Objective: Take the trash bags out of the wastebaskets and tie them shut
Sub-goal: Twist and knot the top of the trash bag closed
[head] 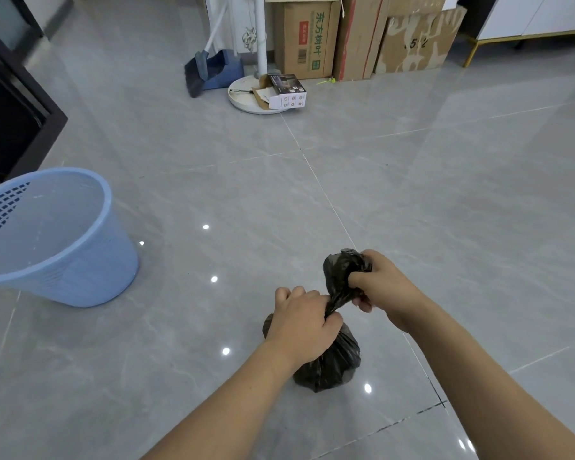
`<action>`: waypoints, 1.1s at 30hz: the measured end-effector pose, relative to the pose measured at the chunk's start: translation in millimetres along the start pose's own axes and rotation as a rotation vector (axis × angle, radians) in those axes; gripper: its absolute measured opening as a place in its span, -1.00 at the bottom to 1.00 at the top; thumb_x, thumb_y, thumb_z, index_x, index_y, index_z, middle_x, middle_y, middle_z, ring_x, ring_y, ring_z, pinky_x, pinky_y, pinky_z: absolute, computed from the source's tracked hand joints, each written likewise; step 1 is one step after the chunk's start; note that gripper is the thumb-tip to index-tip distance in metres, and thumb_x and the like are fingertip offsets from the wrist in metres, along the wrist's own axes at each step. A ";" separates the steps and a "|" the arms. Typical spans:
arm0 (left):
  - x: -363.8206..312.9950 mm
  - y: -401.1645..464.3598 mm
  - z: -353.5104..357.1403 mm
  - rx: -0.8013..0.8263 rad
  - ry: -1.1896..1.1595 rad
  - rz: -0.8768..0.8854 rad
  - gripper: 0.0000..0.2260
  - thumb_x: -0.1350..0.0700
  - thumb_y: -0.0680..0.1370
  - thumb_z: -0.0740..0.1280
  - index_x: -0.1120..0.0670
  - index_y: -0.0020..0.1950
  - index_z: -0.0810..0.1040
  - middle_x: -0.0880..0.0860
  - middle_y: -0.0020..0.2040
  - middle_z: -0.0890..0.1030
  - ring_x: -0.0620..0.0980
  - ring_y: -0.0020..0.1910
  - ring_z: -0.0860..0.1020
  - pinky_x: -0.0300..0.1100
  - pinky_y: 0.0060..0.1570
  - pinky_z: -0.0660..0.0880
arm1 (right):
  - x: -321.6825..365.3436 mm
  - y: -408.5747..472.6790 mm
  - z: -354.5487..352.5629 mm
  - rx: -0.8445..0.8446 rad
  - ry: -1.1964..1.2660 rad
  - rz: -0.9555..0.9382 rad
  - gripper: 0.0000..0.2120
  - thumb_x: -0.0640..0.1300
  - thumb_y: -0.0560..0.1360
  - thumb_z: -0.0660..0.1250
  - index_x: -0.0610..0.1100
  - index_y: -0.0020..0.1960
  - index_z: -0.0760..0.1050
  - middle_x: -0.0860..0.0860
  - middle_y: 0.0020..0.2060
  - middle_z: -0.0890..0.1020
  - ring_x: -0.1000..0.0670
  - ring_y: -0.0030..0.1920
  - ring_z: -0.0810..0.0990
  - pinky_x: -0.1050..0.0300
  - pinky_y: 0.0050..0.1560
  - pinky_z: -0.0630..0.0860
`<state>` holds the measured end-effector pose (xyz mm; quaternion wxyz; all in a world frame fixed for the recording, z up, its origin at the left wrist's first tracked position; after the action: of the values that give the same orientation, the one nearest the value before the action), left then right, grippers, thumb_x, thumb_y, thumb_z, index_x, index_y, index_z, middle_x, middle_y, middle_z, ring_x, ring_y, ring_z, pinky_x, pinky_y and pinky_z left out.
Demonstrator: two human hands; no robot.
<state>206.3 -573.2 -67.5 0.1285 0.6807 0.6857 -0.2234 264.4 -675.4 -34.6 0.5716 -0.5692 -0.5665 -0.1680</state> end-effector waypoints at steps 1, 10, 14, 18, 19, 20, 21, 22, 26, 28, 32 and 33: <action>-2.6 -0.4 -0.8 0.000 -0.006 0.008 -0.66 -0.09 0.58 0.07 0.03 -0.30 0.42 -0.03 -0.32 0.44 0.02 -0.10 0.40 -0.04 0.10 0.24 | 0.8 -0.5 -0.2 0.003 0.020 0.003 -0.85 -0.37 0.43 0.18 -0.23 -0.02 0.37 -0.12 -0.39 0.42 -0.03 -0.44 0.35 0.15 -0.49 0.26; -16.4 -0.5 -7.1 -0.007 0.006 0.061 -0.69 0.00 0.57 0.10 0.03 -0.36 0.31 -0.03 -0.36 0.40 0.00 -0.14 0.38 -0.04 0.10 0.27 | 11.0 -6.6 3.2 0.029 -0.173 0.000 -0.67 0.05 0.50 0.37 -0.25 -0.12 0.51 -0.01 -0.34 0.44 0.03 -0.39 0.34 0.23 -0.41 0.21; -12.4 -0.4 -9.5 -0.032 -0.080 -0.003 -0.72 0.05 0.55 0.12 0.09 -0.35 0.36 -0.03 -0.37 0.39 0.01 -0.13 0.39 -0.07 0.08 0.26 | 3.3 -4.2 -2.0 -0.093 -0.082 0.059 -0.68 0.02 0.61 0.19 -0.13 -0.24 0.41 0.02 -0.42 0.38 0.04 -0.42 0.31 0.20 -0.38 0.23; -7.0 1.1 -13.0 -0.064 -0.183 -0.109 -0.75 0.08 0.56 0.13 0.13 -0.22 0.52 -0.03 -0.21 0.47 0.01 -0.05 0.39 -0.07 0.12 0.23 | 7.9 -7.6 -3.0 -0.149 0.054 0.037 -0.69 0.03 0.60 0.17 -0.17 -0.13 0.51 -0.10 -0.25 0.64 0.00 -0.30 0.52 0.21 -0.38 0.34; -3.9 1.8 -14.5 -0.083 -0.213 -0.141 -0.76 0.10 0.56 0.14 0.13 -0.20 0.54 -0.03 -0.16 0.48 0.00 -0.03 0.38 -0.06 0.14 0.21 | 12.7 -9.3 -3.7 -0.159 0.117 0.015 -0.70 0.02 0.61 0.17 -0.15 -0.13 0.52 -0.09 -0.20 0.69 0.01 -0.28 0.58 0.26 -0.42 0.38; -1.3 1.2 -17.1 -0.107 -0.243 -0.172 -0.78 0.11 0.55 0.15 0.13 -0.17 0.55 -0.04 -0.13 0.50 -0.02 0.00 0.36 -0.07 0.17 0.19 | 17.2 -11.3 -3.2 -0.155 0.173 -0.008 -0.70 0.02 0.62 0.16 -0.13 -0.14 0.51 -0.07 -0.21 0.70 0.03 -0.29 0.61 0.29 -0.46 0.40; 0.4 0.2 -18.3 -0.122 -0.276 -0.191 -0.79 0.13 0.55 0.16 0.12 -0.15 0.57 -0.06 -0.11 0.51 -0.06 0.02 0.33 -0.08 0.20 0.17 | 21.5 -13.1 -2.1 -0.150 0.205 -0.029 -0.70 0.02 0.63 0.16 -0.11 -0.16 0.49 -0.06 -0.26 0.69 0.03 -0.33 0.61 0.30 -0.48 0.41; 0.6 -0.6 -18.6 -0.122 -0.305 -0.192 -0.79 0.13 0.55 0.16 0.11 -0.13 0.58 -0.08 -0.12 0.52 -0.11 0.02 0.31 -0.09 0.23 0.14 | 25.9 -15.4 -1.5 -0.149 0.224 -0.051 -0.70 0.02 0.63 0.16 -0.11 -0.18 0.46 -0.05 -0.32 0.66 0.02 -0.36 0.58 0.28 -0.46 0.42; 0.8 -6.3 -19.2 -0.089 -0.400 -0.147 -0.71 0.13 0.55 0.13 0.09 -0.18 0.63 -0.14 -0.17 0.51 -0.55 0.10 0.15 -0.12 0.37 0.01 | 51.7 -22.8 -3.8 -0.182 0.299 -0.175 -0.69 0.02 0.62 0.17 -0.10 -0.24 0.38 0.02 -0.47 0.50 -0.04 -0.35 0.43 0.11 -0.26 0.41; 7.9 -6.3 -19.6 -0.082 -0.402 -0.167 -0.71 0.16 0.59 0.15 0.12 -0.17 0.64 -0.20 -0.15 0.42 -0.72 0.03 -0.05 -0.11 0.43 0.00 | 65.3 -26.8 -4.8 -0.191 0.317 -0.224 -0.69 0.01 0.62 0.17 -0.09 -0.26 0.35 0.03 -0.50 0.46 -0.05 -0.35 0.40 0.07 -0.22 0.38; 8.1 -0.3 -26.3 -0.028 -0.359 -0.183 -0.74 0.14 0.61 0.16 0.12 -0.15 0.61 -0.11 -0.14 0.44 -0.65 -0.05 0.03 -0.01 0.44 0.14 | 68.3 -28.2 -13.8 -0.253 0.378 -0.202 -0.71 0.00 0.60 0.20 -0.08 -0.27 0.36 0.04 -0.49 0.47 -0.03 -0.36 0.42 0.10 -0.23 0.40; 4.6 0.4 -28.7 -0.017 -0.343 -0.159 -0.74 0.12 0.61 0.16 0.13 -0.16 0.59 -0.04 -0.17 0.47 -0.67 -0.04 0.04 -0.02 0.43 0.13 | 66.3 -26.7 -16.8 -0.272 0.391 -0.180 -0.72 0.01 0.59 0.21 -0.07 -0.26 0.37 0.04 -0.47 0.48 0.01 -0.40 0.44 0.17 -0.27 0.42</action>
<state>210.2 -555.3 -44.8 0.2313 0.5750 0.7073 -0.3401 269.7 -667.4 38.2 0.5712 -0.5448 -0.4658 -0.4000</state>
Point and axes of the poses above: each hand's wrist, its own y-axis towards the middle knuckle, its own z-axis out of the palm, x = y × z, the point moved 10 cm from there along y, towards the middle knuckle
